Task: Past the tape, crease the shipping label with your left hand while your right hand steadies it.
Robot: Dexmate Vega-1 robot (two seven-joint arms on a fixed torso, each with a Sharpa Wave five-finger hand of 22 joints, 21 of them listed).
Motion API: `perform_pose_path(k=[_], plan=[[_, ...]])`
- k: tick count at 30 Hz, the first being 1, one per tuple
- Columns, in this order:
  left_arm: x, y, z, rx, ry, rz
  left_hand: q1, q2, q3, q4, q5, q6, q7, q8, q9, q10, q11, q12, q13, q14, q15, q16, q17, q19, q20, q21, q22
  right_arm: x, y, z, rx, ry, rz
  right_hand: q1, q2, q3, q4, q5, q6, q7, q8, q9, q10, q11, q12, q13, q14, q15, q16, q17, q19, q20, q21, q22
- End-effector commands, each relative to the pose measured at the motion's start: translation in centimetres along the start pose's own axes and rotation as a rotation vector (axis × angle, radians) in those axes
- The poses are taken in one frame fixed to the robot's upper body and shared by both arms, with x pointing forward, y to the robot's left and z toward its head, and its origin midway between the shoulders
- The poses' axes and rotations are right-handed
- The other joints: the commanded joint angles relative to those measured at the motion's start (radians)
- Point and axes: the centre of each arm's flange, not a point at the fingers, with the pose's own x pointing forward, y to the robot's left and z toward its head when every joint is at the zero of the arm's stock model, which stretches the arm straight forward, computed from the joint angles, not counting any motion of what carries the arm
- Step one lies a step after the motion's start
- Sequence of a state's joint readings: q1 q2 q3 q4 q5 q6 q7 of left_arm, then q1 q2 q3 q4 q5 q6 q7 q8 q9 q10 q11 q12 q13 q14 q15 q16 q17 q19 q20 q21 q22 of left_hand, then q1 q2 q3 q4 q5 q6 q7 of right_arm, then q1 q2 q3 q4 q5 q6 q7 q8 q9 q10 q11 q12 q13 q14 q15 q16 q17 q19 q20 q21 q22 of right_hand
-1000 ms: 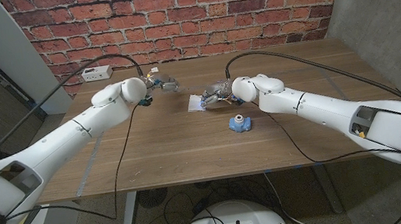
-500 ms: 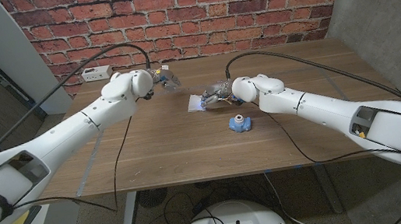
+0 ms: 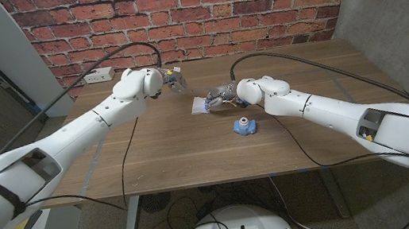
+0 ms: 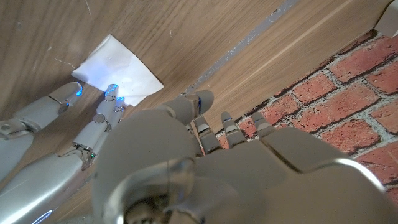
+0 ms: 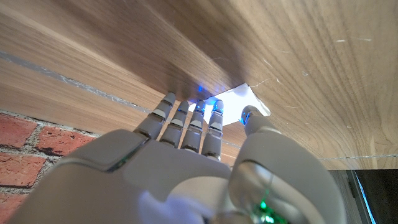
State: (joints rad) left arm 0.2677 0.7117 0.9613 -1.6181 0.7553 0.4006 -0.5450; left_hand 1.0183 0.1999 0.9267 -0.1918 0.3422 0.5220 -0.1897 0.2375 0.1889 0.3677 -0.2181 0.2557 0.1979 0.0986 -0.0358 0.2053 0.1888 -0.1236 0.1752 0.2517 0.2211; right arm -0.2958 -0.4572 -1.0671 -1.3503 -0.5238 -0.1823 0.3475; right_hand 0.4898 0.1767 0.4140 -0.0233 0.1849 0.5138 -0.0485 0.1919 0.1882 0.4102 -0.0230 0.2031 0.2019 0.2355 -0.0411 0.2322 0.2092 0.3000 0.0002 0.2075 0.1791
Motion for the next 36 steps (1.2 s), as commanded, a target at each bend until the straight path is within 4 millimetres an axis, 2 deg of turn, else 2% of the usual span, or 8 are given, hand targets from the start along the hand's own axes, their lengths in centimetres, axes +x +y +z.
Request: perform_pose_path(k=[1,8,9,12,16,27,32,36], plan=[[1.1,-0.4,1.3,0.034,-0.025,-0.044,0.027,-0.003,0.000,0.001,0.006,0.018,0.008,0.006,0.004,0.021,0.003,0.011,0.002,0.015,-0.012,0.003,0.005,0.000,0.001,0.010,0.006,0.1,0.0,-0.2,0.004,0.000,0.002,-0.004,0.005,0.001,-0.004,0.000,-0.002,-0.002,0.001,0.004,-0.002,-0.001,0.000,0.002,0.000,-0.066,0.000,0.000,0.002,0.002,0.002,0.002],[1.9,-0.9,1.9,0.024,-0.050,-0.098,0.058,-0.007,-0.012,0.001,0.011,0.032,0.033,0.001,0.002,0.030,0.018,0.011,0.002,0.015,-0.004,0.000,0.005,-0.019,0.002,0.008,0.008,0.1,0.1,-0.3,0.008,-0.001,0.002,-0.004,0.005,0.000,-0.004,0.000,-0.002,-0.003,0.001,0.004,-0.004,-0.001,-0.001,0.002,0.000,-0.067,0.000,0.000,0.001,0.000,0.001,0.002],[2.0,-0.9,2.0,0.026,-0.053,-0.102,0.064,-0.006,-0.015,0.003,0.012,0.035,0.036,-0.001,0.002,0.032,0.028,0.011,0.001,0.013,-0.003,0.000,0.005,-0.026,0.004,0.007,0.008,0.1,0.1,-0.3,0.009,-0.002,0.002,-0.004,0.005,0.000,-0.004,0.000,-0.002,-0.003,0.001,0.004,-0.004,-0.001,-0.001,0.002,0.000,-0.067,0.000,0.000,0.001,0.000,0.001,0.002],[2.3,-1.2,2.4,0.036,-0.061,-0.117,0.078,-0.002,-0.020,0.005,0.014,0.051,0.045,0.000,0.002,0.037,0.025,0.012,0.001,0.011,0.001,-0.001,0.006,-0.035,0.005,0.006,0.010,0.2,0.1,-0.4,0.012,-0.003,0.002,-0.004,0.005,0.000,-0.004,0.000,-0.002,-0.003,0.002,0.004,-0.003,0.000,0.000,0.002,0.000,-0.066,0.000,0.000,0.001,0.001,0.001,0.002],[2.5,-1.4,2.8,0.043,-0.070,-0.127,0.098,0.004,-0.022,0.009,0.020,0.071,0.050,0.001,0.002,0.058,0.021,0.018,0.002,0.008,0.003,-0.001,0.008,-0.043,0.007,0.007,0.012,0.2,0.1,-0.4,0.014,-0.004,0.002,-0.004,0.005,0.000,-0.004,0.000,-0.003,-0.001,0.001,0.004,-0.003,0.000,0.000,0.002,0.000,-0.067,0.000,0.000,0.002,0.001,0.002,0.002],[3.2,-1.9,3.8,0.055,-0.101,-0.169,0.119,0.003,-0.029,0.011,0.025,0.080,0.052,-0.003,0.003,0.068,0.032,0.021,0.002,0.013,0.002,0.002,0.010,-0.042,0.003,0.013,0.015,0.4,0.1,-0.6,0.012,-0.006,0.003,-0.004,0.005,-0.001,-0.004,0.000,-0.003,-0.003,0.002,0.004,-0.003,-0.002,0.000,0.002,0.000,-0.067,-0.001,0.000,0.001,0.000,0.001,0.002],[3.4,-2.1,4.0,0.057,-0.112,-0.182,0.131,0.000,-0.041,0.013,0.027,0.095,0.061,-0.004,0.004,0.083,0.041,0.026,0.003,0.020,0.000,0.005,0.011,-0.043,0.004,0.017,0.016,0.5,0.1,-0.6,0.014,-0.005,0.005,-0.005,0.004,-0.002,-0.005,0.000,-0.003,-0.002,0.002,0.004,-0.003,0.000,0.000,0.002,0.000,-0.066,0.000,0.000,0.002,0.002,0.002,0.002],[3.4,-2.0,4.0,0.060,-0.111,-0.181,0.151,0.001,-0.057,0.014,0.031,0.145,0.063,0.006,0.006,0.125,0.046,0.040,0.005,0.031,-0.008,0.009,0.012,-0.045,0.005,0.022,0.018,0.5,0.1,-0.6,0.011,-0.006,0.003,-0.004,0.004,-0.002,-0.005,0.000,-0.003,-0.002,0.002,0.004,-0.003,-0.002,0.000,0.002,0.000,-0.067,0.000,0.000,0.001,0.002,0.001,0.002]])
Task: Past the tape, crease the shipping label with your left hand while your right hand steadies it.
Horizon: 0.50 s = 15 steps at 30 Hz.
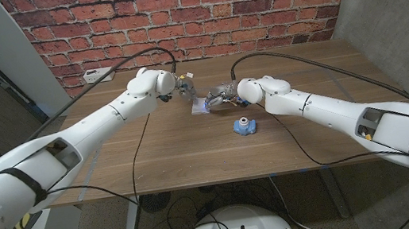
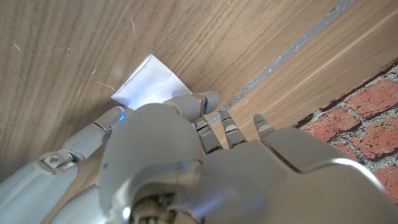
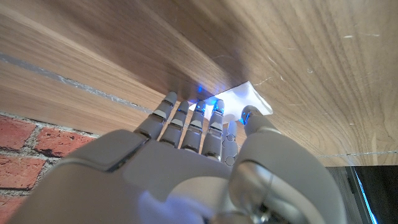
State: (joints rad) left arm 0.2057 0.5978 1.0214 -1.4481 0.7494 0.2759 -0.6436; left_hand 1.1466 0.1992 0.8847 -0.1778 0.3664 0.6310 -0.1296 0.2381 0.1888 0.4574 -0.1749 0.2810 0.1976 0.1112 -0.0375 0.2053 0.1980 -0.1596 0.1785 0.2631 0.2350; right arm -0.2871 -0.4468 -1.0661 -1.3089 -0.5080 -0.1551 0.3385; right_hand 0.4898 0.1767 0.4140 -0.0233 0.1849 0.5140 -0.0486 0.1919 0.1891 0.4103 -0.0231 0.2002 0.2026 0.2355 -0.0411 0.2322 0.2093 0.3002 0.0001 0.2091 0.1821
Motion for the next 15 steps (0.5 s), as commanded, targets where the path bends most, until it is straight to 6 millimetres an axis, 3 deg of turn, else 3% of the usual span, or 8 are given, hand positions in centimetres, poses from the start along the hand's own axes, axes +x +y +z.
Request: perform_pose_path(k=[1,15], plan=[[0.54,-0.13,0.52,0.008,-0.016,-0.029,0.026,0.001,-0.018,0.000,0.007,0.043,0.005,0.006,0.006,0.040,0.006,0.017,0.005,0.022,-0.007,0.011,0.003,-0.009,0.001,0.012,0.005,0.15,-0.04,-0.10,0.000,-0.002,-0.001,-0.004,0.004,-0.002,-0.005,0.000,-0.002,-0.002,0.002,0.003,-0.002,-0.002,0.004,0.001,0.001,-0.066,0.000,0.000,0.002,0.003,0.000,-0.001],[1.17,-0.31,0.46,0.037,0.019,-0.071,0.037,-0.001,-0.051,0.012,0.007,0.057,0.029,-0.002,0.009,0.046,0.027,0.015,0.006,0.030,-0.005,0.013,0.006,-0.011,0.006,0.018,0.006,0.05,0.01,-0.20,-0.007,-0.005,-0.005,0.000,0.001,-0.001,-0.011,0.001,0.001,0.001,0.004,0.003,0.003,-0.003,0.005,0.001,0.005,-0.064,0.000,-0.002,0.004,0.007,0.001,-0.001]])
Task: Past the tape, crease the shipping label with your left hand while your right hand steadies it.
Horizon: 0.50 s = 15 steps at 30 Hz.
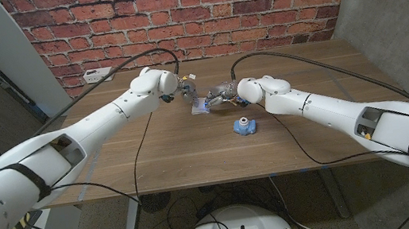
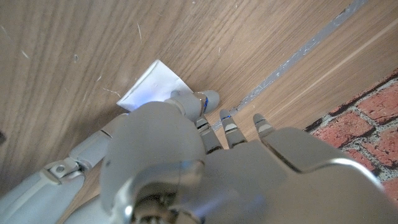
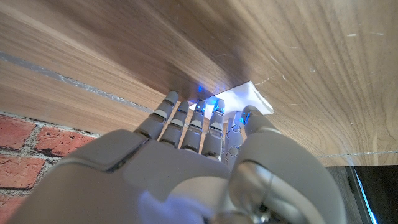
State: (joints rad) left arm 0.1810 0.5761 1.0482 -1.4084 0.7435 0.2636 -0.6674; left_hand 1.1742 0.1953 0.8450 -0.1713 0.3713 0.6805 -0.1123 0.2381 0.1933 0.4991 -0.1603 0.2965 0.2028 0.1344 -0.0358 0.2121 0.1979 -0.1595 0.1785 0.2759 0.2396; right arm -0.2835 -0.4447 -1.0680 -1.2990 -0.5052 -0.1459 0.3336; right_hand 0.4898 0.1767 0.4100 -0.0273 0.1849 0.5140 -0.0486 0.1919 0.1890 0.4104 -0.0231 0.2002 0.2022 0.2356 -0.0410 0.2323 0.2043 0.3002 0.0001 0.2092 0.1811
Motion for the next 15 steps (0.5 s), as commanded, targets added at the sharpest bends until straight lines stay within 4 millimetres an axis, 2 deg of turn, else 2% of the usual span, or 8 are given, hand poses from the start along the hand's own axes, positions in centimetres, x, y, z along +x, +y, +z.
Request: perform_pose_path(k=[1,7,11,15], plan=[[0.50,-0.15,-0.03,0.027,0.031,-0.031,0.008,0.003,-0.016,0.008,0.002,0.011,0.013,-0.002,0.005,0.003,0.017,-0.001,0.001,0.009,-0.007,0.008,0.007,-0.011,0.006,0.007,0.001,-0.06,0.07,-0.11,-0.007,-0.005,-0.004,0.001,0.000,0.003,-0.009,0.001,0.005,0.003,0.005,0.003,0.009,-0.003,0.008,0.001,0.007,-0.063,0.000,0.002,0.005,0.009,0.001,0.000],[0.64,-0.04,-0.38,0.033,0.051,-0.029,0.004,0.004,-0.034,0.016,0.000,-0.004,0.015,-0.014,0.005,-0.012,0.016,-0.009,0.001,0.009,-0.006,0.008,0.008,-0.012,0.007,0.008,0.000,-0.08,0.35,0.21,-0.027,-0.021,-0.001,0.010,-0.006,0.003,-0.022,0.002,0.053,0.004,0.020,0.002,0.045,-0.007,0.018,0.000,0.030,-0.066,0.006,-0.002,0.014,0.019,0.003,-0.001],[0.70,0.02,-0.46,0.038,0.063,-0.022,0.001,0.004,-0.044,0.021,-0.001,-0.008,0.017,-0.019,0.006,-0.020,0.019,-0.013,0.001,0.008,-0.006,0.009,0.009,-0.010,0.006,0.011,-0.001,-0.09,0.46,0.36,-0.041,-0.025,0.003,0.012,-0.009,0.002,-0.026,0.002,0.059,0.005,0.021,0.002,0.052,-0.005,0.020,0.000,0.034,-0.064,0.006,-0.004,0.016,0.022,0.004,-0.001],[0.74,0.10,-0.81,0.024,0.069,-0.023,-0.008,0.003,-0.062,0.031,-0.004,-0.020,0.024,-0.027,0.007,-0.029,0.040,-0.019,0.001,0.008,-0.007,0.010,0.010,-0.007,0.005,0.014,-0.002,-0.23,0.44,0.45,-0.050,-0.027,0.000,0.015,-0.012,0.002,-0.031,0.002,0.069,0.007,0.023,0.001,0.057,-0.005,0.021,0.000,0.037,-0.062,0.005,-0.005,0.018,0.025,0.004,-0.001]])
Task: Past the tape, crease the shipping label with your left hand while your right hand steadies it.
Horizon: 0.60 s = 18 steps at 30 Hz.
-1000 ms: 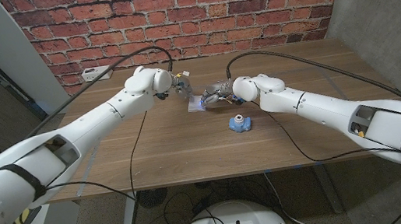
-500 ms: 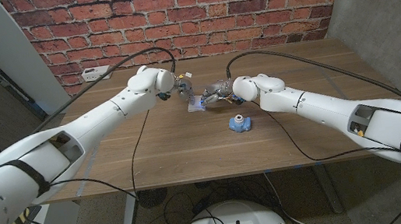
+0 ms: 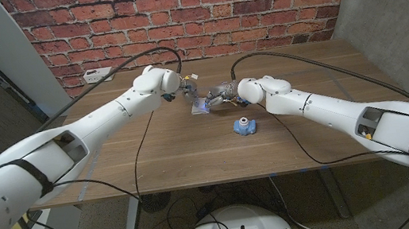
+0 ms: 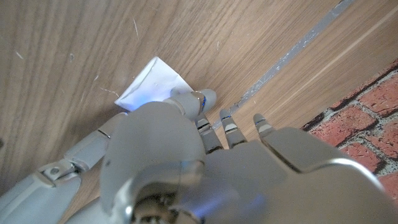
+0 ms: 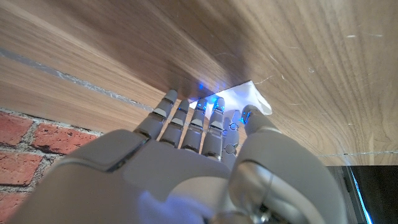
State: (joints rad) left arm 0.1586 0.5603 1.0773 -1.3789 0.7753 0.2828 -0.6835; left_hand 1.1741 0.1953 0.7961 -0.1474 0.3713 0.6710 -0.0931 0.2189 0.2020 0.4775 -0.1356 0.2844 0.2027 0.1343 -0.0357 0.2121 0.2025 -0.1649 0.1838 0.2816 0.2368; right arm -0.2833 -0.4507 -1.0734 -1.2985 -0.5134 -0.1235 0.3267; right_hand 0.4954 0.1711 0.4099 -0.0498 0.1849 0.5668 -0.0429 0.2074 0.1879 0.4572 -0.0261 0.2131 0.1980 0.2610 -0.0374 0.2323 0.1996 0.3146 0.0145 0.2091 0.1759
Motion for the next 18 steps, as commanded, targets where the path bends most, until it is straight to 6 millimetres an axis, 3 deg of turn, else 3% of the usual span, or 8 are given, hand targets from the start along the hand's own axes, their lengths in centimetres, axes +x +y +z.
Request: perform_pose_path(k=[1,5,10,17,18], plan=[[0.3,0.0,-0.7,-0.008,0.033,-0.005,-0.010,0.006,-0.021,0.011,-0.005,-0.015,0.013,-0.012,-0.002,-0.010,0.033,-0.008,0.002,0.008,-0.005,0.010,0.006,-0.002,0.001,0.008,0.001,-0.2,0.2,0.4,-0.034,-0.013,0.002,0.011,-0.008,0.002,-0.011,0.002,0.022,0.002,0.009,0.002,0.014,-0.002,0.008,0.004,0.011,-0.065,0.005,-0.001,0.004,0.011,0.004,0.004],[0.4,0.1,-1.4,-0.042,0.044,-0.011,-0.028,0.005,-0.050,0.028,-0.009,-0.048,0.045,-0.028,0.000,-0.021,0.051,-0.013,0.007,0.011,-0.008,0.013,0.006,0.007,-0.004,0.015,-0.002,-0.3,0.3,0.5,-0.052,-0.019,-0.001,0.014,-0.010,0.001,-0.016,0.002,0.027,-0.003,0.009,0.002,0.019,-0.010,0.009,0.003,0.013,-0.066,0.004,-0.003,0.004,0.012,0.004,0.004],[0.4,0.1,-1.8,-0.072,0.040,-0.004,-0.050,0.006,-0.081,0.045,-0.010,-0.126,0.074,-0.046,0.001,-0.056,0.057,-0.028,0.013,-0.004,0.015,0.009,0.006,0.003,0.000,0.016,-0.006,-0.3,0.4,0.7,-0.063,-0.022,0.003,0.019,-0.015,0.000,-0.025,0.001,0.038,-0.010,0.010,0.002,0.026,-0.018,0.009,0.003,0.013,-0.071,0.001,-0.005,0.003,0.013,0.002,0.004],[-0.4,0.4,-2.2,-0.206,-0.080,0.039,-0.065,0.002,-0.101,0.051,-0.010,-0.169,0.069,-0.044,0.001,-0.092,0.064,-0.043,0.015,-0.018,0.026,0.004,0.005,0.002,0.001,0.017,-0.009,-0.3,0.5,0.7,-0.062,-0.020,0.003,0.022,-0.020,-0.002,-0.032,-0.001,0.040,-0.008,0.008,0.001,0.030,-0.016,0.008,0.002,0.016,-0.076,0.001,-0.006,0.004,0.016,0.002,0.004],[-0.7,0.5,-2.2,-0.222,-0.096,0.043,-0.066,0.003,-0.103,0.051,-0.010,-0.160,0.057,-0.038,0.002,-0.091,0.069,-0.042,0.016,-0.017,0.026,0.005,0.004,0.002,0.001,0.017,-0.010,-0.3,0.5,0.8,-0.060,-0.021,0.004,0.023,-0.021,-0.003,-0.034,-0.001,0.038,-0.008,0.007,0.001,0.028,-0.014,0.007,0.002,0.017,-0.076,0.000,-0.007,0.004,0.016,0.002,0.003]])
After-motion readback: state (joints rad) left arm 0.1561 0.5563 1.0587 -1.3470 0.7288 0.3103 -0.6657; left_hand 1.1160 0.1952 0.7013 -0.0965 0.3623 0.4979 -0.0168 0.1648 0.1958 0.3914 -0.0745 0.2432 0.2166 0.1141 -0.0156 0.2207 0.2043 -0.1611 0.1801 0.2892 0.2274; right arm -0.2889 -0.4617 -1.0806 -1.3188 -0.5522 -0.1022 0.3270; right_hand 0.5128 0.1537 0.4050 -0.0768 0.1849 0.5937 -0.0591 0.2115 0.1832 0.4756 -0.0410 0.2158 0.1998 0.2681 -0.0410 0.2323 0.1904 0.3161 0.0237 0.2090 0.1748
